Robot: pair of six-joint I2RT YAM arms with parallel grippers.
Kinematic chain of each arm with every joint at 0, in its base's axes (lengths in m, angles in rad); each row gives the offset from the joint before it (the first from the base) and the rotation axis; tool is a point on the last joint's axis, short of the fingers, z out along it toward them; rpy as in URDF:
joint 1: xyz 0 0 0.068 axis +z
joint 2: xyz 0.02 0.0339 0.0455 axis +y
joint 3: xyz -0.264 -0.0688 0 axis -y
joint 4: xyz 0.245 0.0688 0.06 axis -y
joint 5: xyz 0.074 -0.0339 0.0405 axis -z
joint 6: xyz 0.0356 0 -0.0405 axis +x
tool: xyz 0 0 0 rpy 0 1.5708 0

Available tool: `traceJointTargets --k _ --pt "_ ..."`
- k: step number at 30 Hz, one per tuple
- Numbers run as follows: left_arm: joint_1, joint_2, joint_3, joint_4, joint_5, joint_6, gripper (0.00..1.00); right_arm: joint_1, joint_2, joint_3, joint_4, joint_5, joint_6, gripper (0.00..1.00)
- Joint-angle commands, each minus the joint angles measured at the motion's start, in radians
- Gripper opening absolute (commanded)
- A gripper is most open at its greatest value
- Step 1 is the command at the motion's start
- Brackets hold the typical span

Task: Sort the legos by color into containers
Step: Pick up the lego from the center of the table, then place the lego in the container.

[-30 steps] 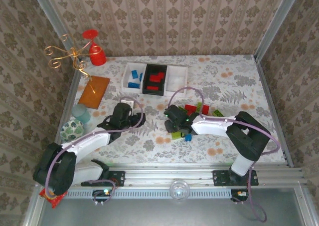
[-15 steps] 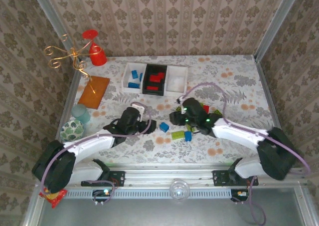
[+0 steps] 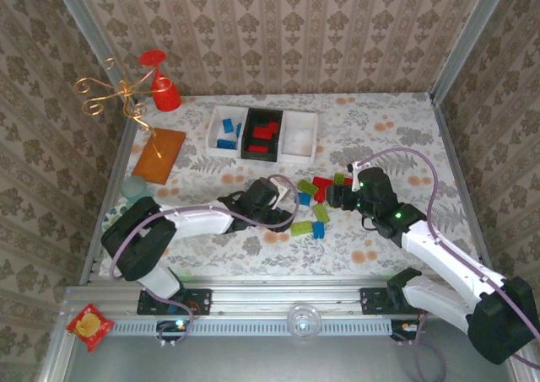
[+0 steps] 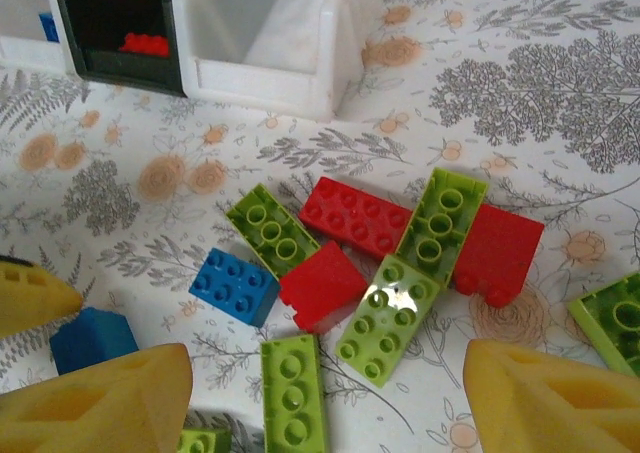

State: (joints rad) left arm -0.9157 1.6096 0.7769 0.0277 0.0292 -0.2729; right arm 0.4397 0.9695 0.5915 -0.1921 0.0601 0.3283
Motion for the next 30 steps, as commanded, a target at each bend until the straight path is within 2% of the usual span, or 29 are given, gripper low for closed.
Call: traceJointTargets --k 1,5,10,17,21,24,27,30 --pt "-0.002 0.043 0.049 -0.045 -0.008 0.041 0.69 -0.007 -0.012 -0.025 -0.036 0.015 -0.024 0.74" --pt "-0.002 0.090 0.076 -0.056 0.006 0.041 0.60 -0.007 -0.017 -0.038 -0.029 0.015 -0.023 0.75" --pt "-0.002 0.108 0.082 -0.071 0.000 0.041 0.54 -0.010 -0.023 -0.048 -0.023 0.018 -0.029 0.75" --pt "0.046 0.018 0.026 -0.050 -0.063 0.008 0.43 -0.010 -0.030 -0.048 -0.018 0.010 -0.029 0.75" --pt "0.166 -0.127 -0.011 -0.040 -0.109 -0.014 0.42 0.008 -0.050 -0.056 0.027 -0.097 -0.063 0.75" --pt "0.300 -0.213 0.002 -0.027 -0.127 -0.023 0.42 0.096 -0.055 -0.068 0.108 -0.154 -0.113 0.75" --pt "0.428 -0.213 0.074 -0.015 -0.113 -0.023 0.42 0.206 -0.028 -0.053 0.149 -0.125 -0.157 0.76" --pt "0.525 -0.134 0.183 -0.011 -0.119 -0.004 0.43 0.235 0.015 -0.030 0.154 -0.113 -0.154 0.77"
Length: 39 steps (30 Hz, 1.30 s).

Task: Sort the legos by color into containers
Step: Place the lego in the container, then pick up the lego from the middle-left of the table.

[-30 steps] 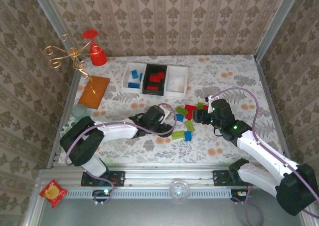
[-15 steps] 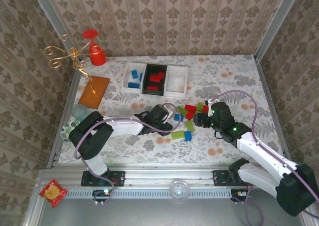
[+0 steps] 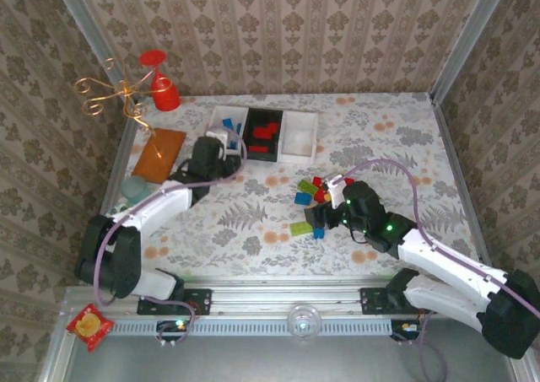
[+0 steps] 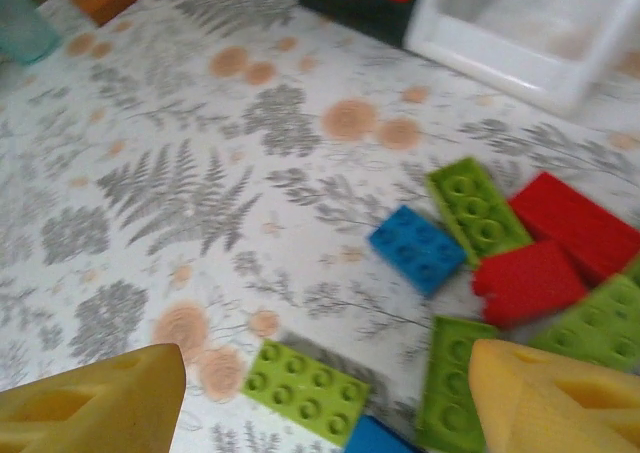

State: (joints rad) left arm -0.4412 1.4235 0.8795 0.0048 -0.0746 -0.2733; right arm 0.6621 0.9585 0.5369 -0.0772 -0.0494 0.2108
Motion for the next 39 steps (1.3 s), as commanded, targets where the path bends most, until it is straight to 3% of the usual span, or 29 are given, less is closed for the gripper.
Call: traceJointTargets --k 1,7,13,22,30,33,37,39 --pt "0.077 0.092 0.128 0.008 -0.016 0.001 0.43 0.014 0.037 0.026 0.039 0.001 -0.037 0.77" --pt "0.159 0.370 0.417 -0.054 0.005 0.037 0.44 0.019 0.033 0.007 0.039 0.037 -0.029 0.77" --pt "0.167 0.579 0.664 -0.160 0.018 0.069 0.47 0.019 0.005 0.009 0.009 0.084 -0.013 0.77" --pt "0.159 0.672 0.746 -0.201 0.032 0.057 0.56 0.019 0.021 -0.008 -0.086 0.207 0.126 0.78" --pt "0.137 0.556 0.712 -0.201 0.029 0.061 0.66 0.018 0.020 -0.006 -0.186 0.212 0.234 0.75" --pt "0.097 0.428 0.596 -0.165 0.050 0.075 0.68 0.019 0.011 0.002 -0.255 0.215 0.265 0.74" --pt "-0.003 0.234 0.338 -0.052 0.189 0.143 0.70 0.014 -0.042 -0.003 -0.334 0.226 0.248 0.76" --pt "-0.071 0.167 0.208 0.016 0.245 0.183 0.71 -0.045 -0.114 -0.003 -0.371 0.216 0.209 0.77"
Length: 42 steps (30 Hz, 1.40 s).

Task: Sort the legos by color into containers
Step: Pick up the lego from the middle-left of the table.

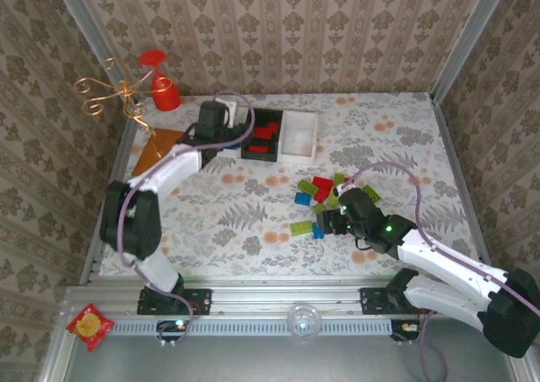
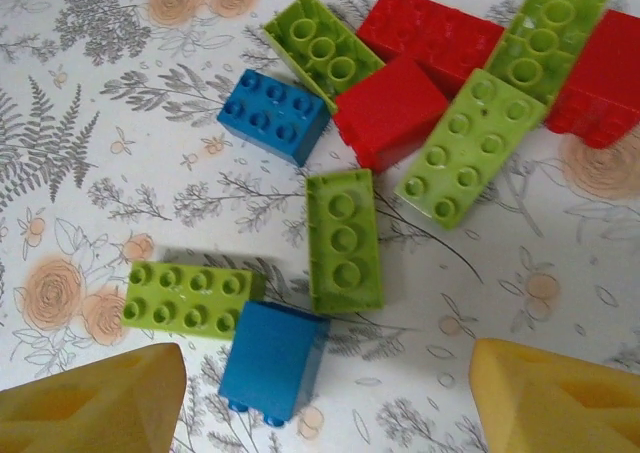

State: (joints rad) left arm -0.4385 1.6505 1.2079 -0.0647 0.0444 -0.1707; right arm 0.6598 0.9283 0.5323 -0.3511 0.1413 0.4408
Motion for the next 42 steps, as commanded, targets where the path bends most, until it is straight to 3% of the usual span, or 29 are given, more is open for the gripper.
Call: traceJointTargets --k 1,6,12,17,26,42 --pt "-0.106 -0.087 -0.180 0.110 0.160 0.108 0.72 -0.095 -0.123 -0.001 -0.097 -0.018 -0.031 0.77" --pt "-0.266 -0.122 -0.315 0.076 0.257 0.263 0.75 -0.271 -0.239 -0.015 -0.046 -0.218 -0.040 0.78" --pt "-0.371 -0.114 -0.478 0.205 0.430 0.356 0.74 -0.291 -0.205 0.018 -0.062 -0.211 -0.085 0.78" --pt "-0.440 -0.053 -0.486 0.226 0.463 0.444 0.71 -0.292 -0.175 0.011 -0.029 -0.232 -0.084 0.78" --pt "-0.464 0.053 -0.419 0.181 0.485 0.595 0.69 -0.292 -0.187 -0.008 -0.013 -0.249 -0.083 0.78" --pt "-0.500 0.175 -0.343 0.157 0.447 0.675 0.47 -0.292 -0.214 -0.026 -0.011 -0.241 -0.088 0.79"
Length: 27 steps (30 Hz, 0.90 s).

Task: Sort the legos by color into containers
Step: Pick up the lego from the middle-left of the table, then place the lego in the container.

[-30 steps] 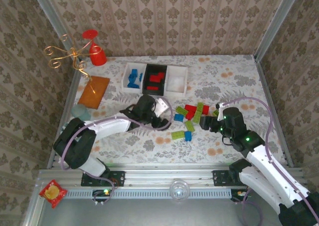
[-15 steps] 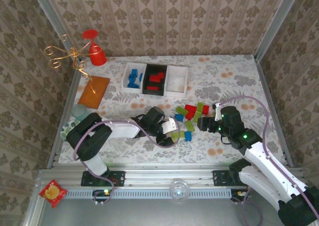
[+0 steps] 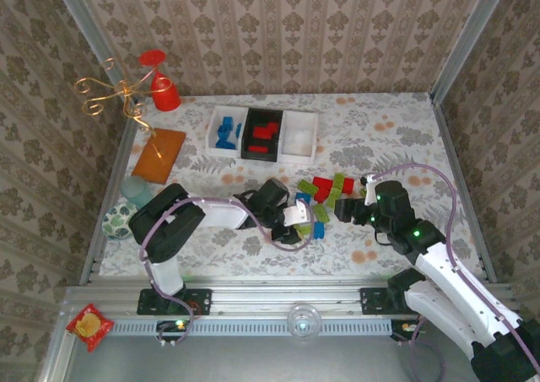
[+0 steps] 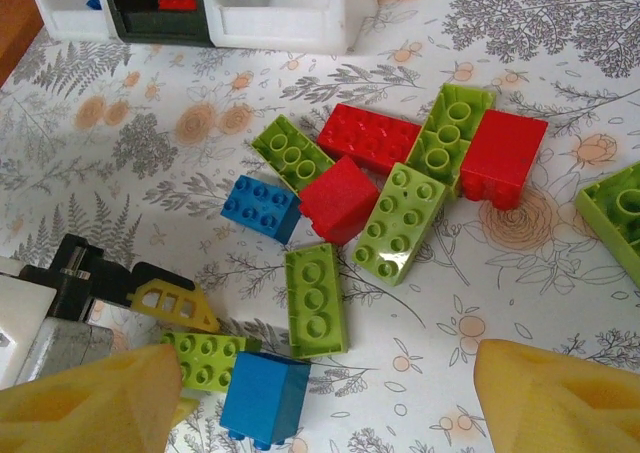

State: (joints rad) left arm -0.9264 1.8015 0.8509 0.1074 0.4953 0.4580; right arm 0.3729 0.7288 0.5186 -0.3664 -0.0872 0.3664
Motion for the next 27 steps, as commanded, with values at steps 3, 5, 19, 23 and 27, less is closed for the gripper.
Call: traceJointTargets --k 3,5,19,23,27 --pt "-0.013 0.030 0.014 0.007 -0.036 0.038 0.40 -0.005 -0.014 -0.015 0.008 -0.014 -0.011 0.79" --pt "-0.012 0.027 0.010 0.015 -0.063 0.040 0.37 -0.005 -0.015 -0.018 0.012 -0.014 -0.011 0.79" --pt "0.227 -0.168 -0.082 0.424 -0.064 -0.368 0.27 -0.003 -0.012 -0.044 0.088 -0.042 -0.004 0.79" --pt "0.228 -0.068 0.089 0.346 -0.263 -0.400 0.29 -0.003 0.009 -0.052 0.135 -0.058 0.013 0.79" --pt "0.237 0.059 0.323 0.203 -0.368 -0.412 0.31 -0.001 0.033 -0.052 0.156 -0.063 0.020 0.78"
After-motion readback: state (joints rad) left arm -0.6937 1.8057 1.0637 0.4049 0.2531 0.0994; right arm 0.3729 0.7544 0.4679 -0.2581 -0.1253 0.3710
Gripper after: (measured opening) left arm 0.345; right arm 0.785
